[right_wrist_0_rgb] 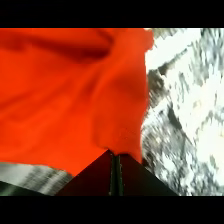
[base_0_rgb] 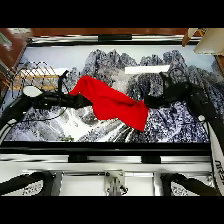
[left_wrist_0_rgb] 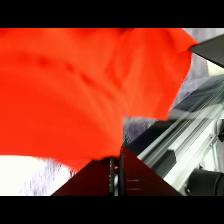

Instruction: Fold the shirts.

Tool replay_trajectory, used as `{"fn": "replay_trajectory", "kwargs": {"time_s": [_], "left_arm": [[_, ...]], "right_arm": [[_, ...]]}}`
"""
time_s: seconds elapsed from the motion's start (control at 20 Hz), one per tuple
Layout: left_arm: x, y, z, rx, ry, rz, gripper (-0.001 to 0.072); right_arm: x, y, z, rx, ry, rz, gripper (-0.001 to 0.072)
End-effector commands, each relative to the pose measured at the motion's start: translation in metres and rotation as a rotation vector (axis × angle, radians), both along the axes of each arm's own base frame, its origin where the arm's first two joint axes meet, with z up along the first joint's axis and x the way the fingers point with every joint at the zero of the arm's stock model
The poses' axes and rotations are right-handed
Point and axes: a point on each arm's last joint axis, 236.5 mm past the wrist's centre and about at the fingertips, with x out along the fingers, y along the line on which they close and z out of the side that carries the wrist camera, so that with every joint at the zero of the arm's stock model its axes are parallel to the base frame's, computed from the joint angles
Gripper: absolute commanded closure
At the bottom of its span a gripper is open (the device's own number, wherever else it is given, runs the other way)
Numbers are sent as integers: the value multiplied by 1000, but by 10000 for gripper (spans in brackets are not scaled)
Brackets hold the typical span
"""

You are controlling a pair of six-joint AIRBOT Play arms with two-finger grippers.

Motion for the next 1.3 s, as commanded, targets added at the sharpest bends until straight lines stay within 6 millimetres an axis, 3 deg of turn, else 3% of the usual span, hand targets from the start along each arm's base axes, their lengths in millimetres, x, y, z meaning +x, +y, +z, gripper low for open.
{"fn": "replay_trajectory", "kwargs": {"time_s": [0.0,0.1,0.15,0.2,0.25,0.3,0.35,0.45,0.55,0.7,0.9,1.0,1.1,1.2,1.25], "left_arm": [[11,20,119,8,-362,3,676],[5,46,237,-4,-648,73,676],[-10,59,297,-5,-797,109,676],[-34,73,360,-6,-956,157,676],[-63,86,419,-18,-1101,223,676],[-94,97,465,-25,-1229,284,676],[-128,107,504,-20,-1354,337,676],[-176,114,542,2,-1498,402,676],[-196,118,550,5,-1518,449,676],[-199,120,542,43,-1481,465,675],[-191,108,507,102,-1365,370,677],[-174,114,473,191,-1245,353,676],[-148,134,425,309,-1068,369,677],[-127,147,374,363,-881,355,676],[-117,149,348,354,-789,342,676]], "right_arm": [[29,-1,112,30,-305,-35,659],[39,-6,235,75,-618,-83,659],[34,-10,299,110,-779,-116,660],[20,-18,367,151,-953,-155,660],[1,-28,422,171,-1104,-194,660],[-24,-40,471,185,-1240,-236,660],[-46,-50,502,191,-1325,-268,660],[-82,-60,534,213,-1403,-299,660],[-106,-60,547,239,-1439,-297,660],[-134,-64,568,266,-1515,-304,660],[-166,-72,599,310,-1644,-325,660],[-167,-75,599,276,-1652,-328,660],[-157,-78,589,207,-1621,-330,660],[-130,-78,563,128,-1520,-324,660],[-109,-75,539,95,-1424,-311,659]]}}
